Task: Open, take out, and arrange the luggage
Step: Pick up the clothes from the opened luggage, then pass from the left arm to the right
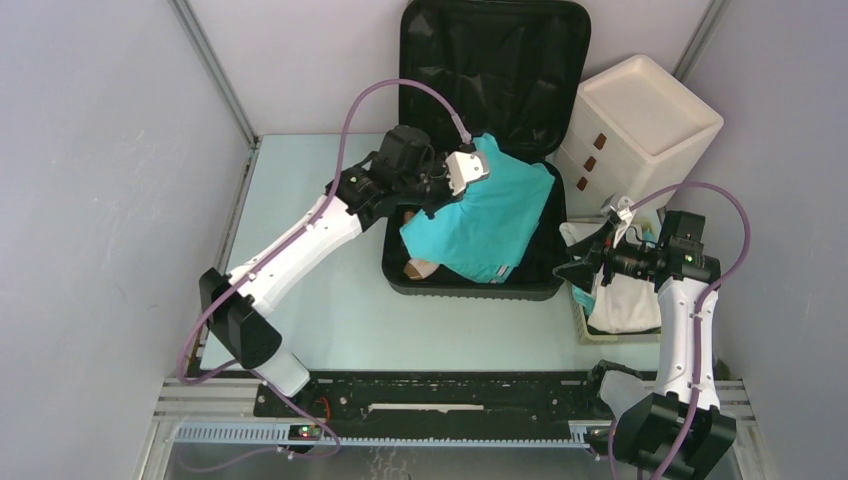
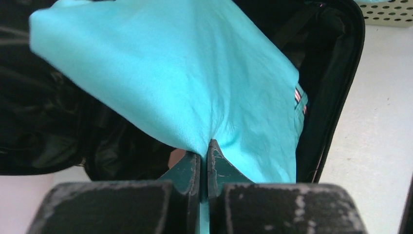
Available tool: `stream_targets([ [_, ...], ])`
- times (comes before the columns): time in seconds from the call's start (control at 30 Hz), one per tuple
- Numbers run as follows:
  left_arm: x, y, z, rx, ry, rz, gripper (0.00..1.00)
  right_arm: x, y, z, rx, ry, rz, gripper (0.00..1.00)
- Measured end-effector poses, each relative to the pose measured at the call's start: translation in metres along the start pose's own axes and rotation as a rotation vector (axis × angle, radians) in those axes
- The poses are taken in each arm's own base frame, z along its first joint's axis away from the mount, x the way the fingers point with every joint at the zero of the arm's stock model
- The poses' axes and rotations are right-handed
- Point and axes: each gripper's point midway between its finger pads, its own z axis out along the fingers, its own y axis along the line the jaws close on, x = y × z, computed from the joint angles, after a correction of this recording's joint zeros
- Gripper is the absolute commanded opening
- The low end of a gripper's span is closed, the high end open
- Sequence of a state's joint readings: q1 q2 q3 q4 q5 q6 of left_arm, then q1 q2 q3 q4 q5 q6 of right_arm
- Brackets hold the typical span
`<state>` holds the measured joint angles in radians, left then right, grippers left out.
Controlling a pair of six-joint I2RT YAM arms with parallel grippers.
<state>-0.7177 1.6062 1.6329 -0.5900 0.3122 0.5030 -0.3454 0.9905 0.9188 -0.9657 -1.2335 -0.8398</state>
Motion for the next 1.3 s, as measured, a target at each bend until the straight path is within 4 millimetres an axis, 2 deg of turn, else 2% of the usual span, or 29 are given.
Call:
stream_targets([
  [0.1,-0.008,0.002,-0.009,-0.006,-0.024,0.071,0.00,-0.002,0.002,0.000,-0.013,-0.012,-0.019,0.75],
  [0.23,-0.015,0.003,-0.018,-0.005,-0.042,0.159,0.00,-0.010,0.006,0.001,-0.053,-0.053,-0.120,0.93],
  [0.3,-0.017,0.002,-0.021,0.003,-0.050,0.193,0.00,-0.020,0.009,0.000,-0.072,-0.080,-0.204,0.96],
  [0.4,-0.020,0.000,-0.027,0.012,-0.061,0.230,0.00,-0.053,0.013,0.003,-0.103,-0.118,-0.347,0.98],
  [0.53,-0.027,-0.004,-0.032,0.029,-0.086,0.257,0.00,-0.101,0.026,0.019,-0.173,-0.130,-0.464,1.00],
  [0.63,-0.030,-0.009,-0.034,0.044,-0.099,0.264,0.00,-0.133,0.034,0.036,-0.228,-0.133,-0.441,1.00],
  [0.7,-0.031,-0.011,-0.035,0.051,-0.104,0.268,0.00,-0.144,0.034,0.046,-0.249,-0.131,-0.403,1.00],
  [0.97,-0.034,-0.019,-0.033,0.070,-0.109,0.290,0.00,-0.139,0.022,0.068,-0.268,-0.082,-0.179,1.00],
  [1.03,-0.034,-0.020,-0.033,0.073,-0.108,0.290,0.00,-0.144,0.022,0.068,-0.257,-0.074,-0.164,1.00],
  [1.13,-0.033,-0.021,-0.033,0.076,-0.105,0.289,0.00,-0.166,0.021,0.062,-0.220,-0.086,-0.182,1.00],
  [1.23,-0.033,-0.022,-0.033,0.079,-0.104,0.290,0.00,-0.192,0.015,0.045,-0.165,-0.126,-0.201,1.00],
  [1.3,-0.032,-0.023,-0.033,0.081,-0.101,0.292,0.00,-0.201,0.005,0.033,-0.117,-0.144,-0.201,1.00],
])
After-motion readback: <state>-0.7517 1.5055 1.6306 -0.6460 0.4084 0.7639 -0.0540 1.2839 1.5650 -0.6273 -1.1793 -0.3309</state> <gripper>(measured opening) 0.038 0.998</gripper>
